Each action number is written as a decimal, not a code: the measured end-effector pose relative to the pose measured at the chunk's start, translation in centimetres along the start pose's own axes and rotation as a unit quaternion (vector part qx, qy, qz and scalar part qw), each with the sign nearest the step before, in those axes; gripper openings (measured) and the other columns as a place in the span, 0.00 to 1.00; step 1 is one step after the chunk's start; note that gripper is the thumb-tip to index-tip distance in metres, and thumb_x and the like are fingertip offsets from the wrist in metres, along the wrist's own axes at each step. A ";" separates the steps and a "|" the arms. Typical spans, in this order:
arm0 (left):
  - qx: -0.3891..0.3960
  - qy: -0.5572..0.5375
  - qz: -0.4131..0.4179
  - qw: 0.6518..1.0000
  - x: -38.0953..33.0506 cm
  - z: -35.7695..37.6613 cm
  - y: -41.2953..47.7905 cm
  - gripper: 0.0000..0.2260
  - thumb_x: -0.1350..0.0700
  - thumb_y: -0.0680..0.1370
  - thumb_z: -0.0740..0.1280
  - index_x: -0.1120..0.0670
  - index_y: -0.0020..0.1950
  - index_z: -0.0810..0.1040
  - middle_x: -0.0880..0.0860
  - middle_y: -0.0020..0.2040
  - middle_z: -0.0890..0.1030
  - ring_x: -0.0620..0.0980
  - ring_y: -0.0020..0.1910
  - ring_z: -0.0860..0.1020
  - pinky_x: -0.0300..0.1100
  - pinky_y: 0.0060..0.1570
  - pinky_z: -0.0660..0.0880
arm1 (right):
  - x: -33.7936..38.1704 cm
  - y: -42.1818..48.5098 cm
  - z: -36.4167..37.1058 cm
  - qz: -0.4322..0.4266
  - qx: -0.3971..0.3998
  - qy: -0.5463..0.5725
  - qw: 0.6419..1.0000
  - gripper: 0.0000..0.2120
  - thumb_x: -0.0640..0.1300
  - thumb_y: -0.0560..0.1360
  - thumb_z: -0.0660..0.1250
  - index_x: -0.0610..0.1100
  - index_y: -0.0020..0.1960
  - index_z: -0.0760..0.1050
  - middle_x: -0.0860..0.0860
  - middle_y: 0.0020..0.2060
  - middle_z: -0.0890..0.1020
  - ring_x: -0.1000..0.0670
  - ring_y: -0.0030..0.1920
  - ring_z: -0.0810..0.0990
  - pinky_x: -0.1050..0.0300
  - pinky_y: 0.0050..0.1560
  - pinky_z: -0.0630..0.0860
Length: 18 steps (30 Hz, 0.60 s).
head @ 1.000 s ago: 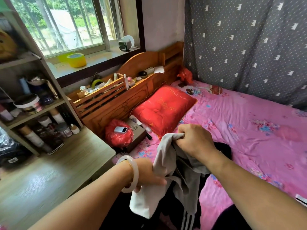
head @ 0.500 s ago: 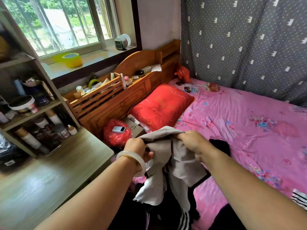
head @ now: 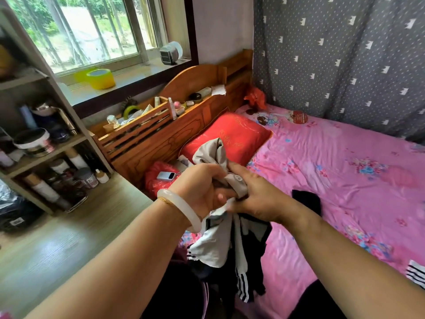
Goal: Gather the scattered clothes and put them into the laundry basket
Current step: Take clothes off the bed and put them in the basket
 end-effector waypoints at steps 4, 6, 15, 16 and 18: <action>0.050 0.153 0.040 0.986 -1.9 -1.9 -0.8 0.11 0.66 0.77 0.57 0.63 0.54 0.77 0.58 0.48 0.84 0.53 0.43 0.83 0.35 0.25 0.66 | -0.2 1.1 -1.3 -0.031 -0.078 0.030 0.996 0.33 0.20 0.67 0.60 0.48 0.63 0.77 0.50 0.55 0.84 0.51 0.57 0.82 0.48 0.59 0.78; -0.017 0.240 0.099 0.966 -2.9 -4.1 -0.6 0.07 0.66 0.76 0.64 0.60 0.52 0.79 0.57 0.41 0.83 0.50 0.36 0.82 0.38 0.31 0.69 | 0.2 1.4 -2.2 -0.008 -0.121 0.131 0.984 0.30 0.17 0.70 0.55 0.45 0.57 0.80 0.53 0.45 0.86 0.56 0.44 0.83 0.62 0.45 0.79; 0.107 0.334 0.186 0.918 1.2 -3.9 1.0 0.32 0.56 0.62 0.80 0.51 0.65 0.75 0.48 0.59 0.82 0.46 0.61 0.79 0.47 0.63 0.74 | 4.1 3.6 -0.5 0.114 -0.067 0.486 0.864 0.29 0.44 0.82 0.54 0.42 0.27 0.82 0.46 0.28 0.83 0.51 0.29 0.83 0.64 0.29 0.78; 0.061 0.303 0.197 0.930 1.5 -3.9 1.1 0.26 0.58 0.64 0.79 0.54 0.61 0.79 0.51 0.55 0.84 0.48 0.57 0.81 0.50 0.61 0.76 | 4.1 3.9 -0.4 0.126 -0.070 0.482 0.864 0.29 0.44 0.82 0.53 0.41 0.27 0.81 0.46 0.27 0.82 0.51 0.28 0.82 0.64 0.28 0.77; -0.044 0.243 0.220 0.944 1.9 -4.6 1.4 0.17 0.63 0.66 0.77 0.56 0.54 0.82 0.55 0.51 0.85 0.52 0.53 0.82 0.55 0.58 0.77 | 3.3 4.3 -0.5 0.157 -0.118 0.449 0.872 0.22 0.41 0.81 0.56 0.41 0.32 0.79 0.46 0.26 0.81 0.50 0.26 0.81 0.63 0.26 0.77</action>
Point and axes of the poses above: each hand's wrist, its own y-axis towards the middle knuckle, its own z-axis out of the palm, x = y × z, the point moved 3 cm from there along y, towards the middle knuckle
